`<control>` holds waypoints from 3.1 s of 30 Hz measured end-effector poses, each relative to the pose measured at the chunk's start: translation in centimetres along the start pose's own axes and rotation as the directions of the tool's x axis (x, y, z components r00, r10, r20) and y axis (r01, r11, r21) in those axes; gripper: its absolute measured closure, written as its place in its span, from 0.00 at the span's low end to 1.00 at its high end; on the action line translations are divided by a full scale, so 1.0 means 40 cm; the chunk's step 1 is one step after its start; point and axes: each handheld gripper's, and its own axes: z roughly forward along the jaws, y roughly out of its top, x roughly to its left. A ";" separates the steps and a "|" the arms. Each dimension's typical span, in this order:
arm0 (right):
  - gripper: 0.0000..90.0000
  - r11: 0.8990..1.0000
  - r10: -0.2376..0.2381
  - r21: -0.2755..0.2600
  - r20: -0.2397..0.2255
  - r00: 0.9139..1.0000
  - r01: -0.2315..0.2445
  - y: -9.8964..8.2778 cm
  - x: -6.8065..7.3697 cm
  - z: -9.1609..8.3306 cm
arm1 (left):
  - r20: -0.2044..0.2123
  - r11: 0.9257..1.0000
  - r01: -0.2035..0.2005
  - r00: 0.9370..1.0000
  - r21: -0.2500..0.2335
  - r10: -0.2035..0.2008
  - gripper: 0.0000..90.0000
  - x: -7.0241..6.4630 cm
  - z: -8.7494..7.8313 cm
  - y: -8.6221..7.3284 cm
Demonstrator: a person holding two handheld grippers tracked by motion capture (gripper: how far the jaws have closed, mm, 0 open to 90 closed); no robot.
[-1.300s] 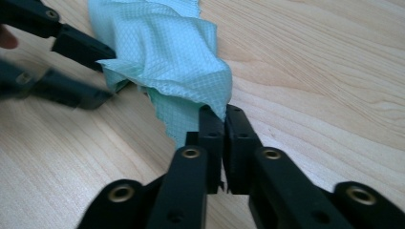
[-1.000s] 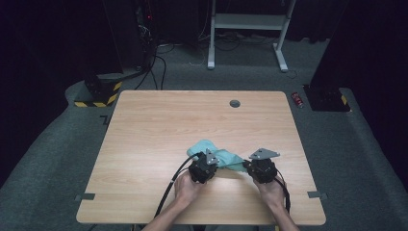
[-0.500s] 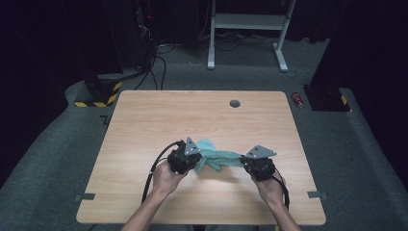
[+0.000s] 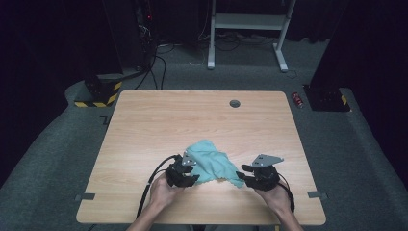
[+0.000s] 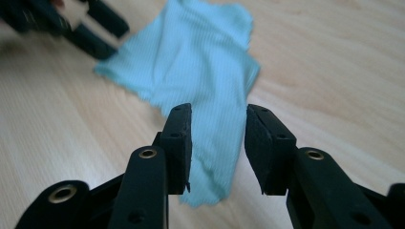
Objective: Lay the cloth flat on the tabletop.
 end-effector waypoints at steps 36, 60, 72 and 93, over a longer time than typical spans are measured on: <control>1.00 0.978 0.030 0.200 0.121 0.992 -0.054 0.211 -0.025 0.387 | 0.036 1.000 -0.026 0.999 0.010 0.026 0.97 0.058 -0.068 -0.086; 0.71 0.992 0.111 0.055 0.095 0.989 -0.116 0.194 -0.046 0.240 | -0.033 0.992 0.104 0.994 -0.070 -0.107 0.62 0.134 -0.035 0.048; 0.76 0.990 0.099 0.100 0.015 0.995 -0.100 0.082 -0.015 0.192 | -0.046 0.989 0.144 0.988 -0.015 -0.145 0.58 0.169 0.112 0.185; 0.92 0.997 -0.042 0.065 -0.025 0.999 0.044 0.061 0.078 0.153 | -0.099 0.985 0.170 0.980 -0.042 -0.174 0.99 0.191 0.029 0.154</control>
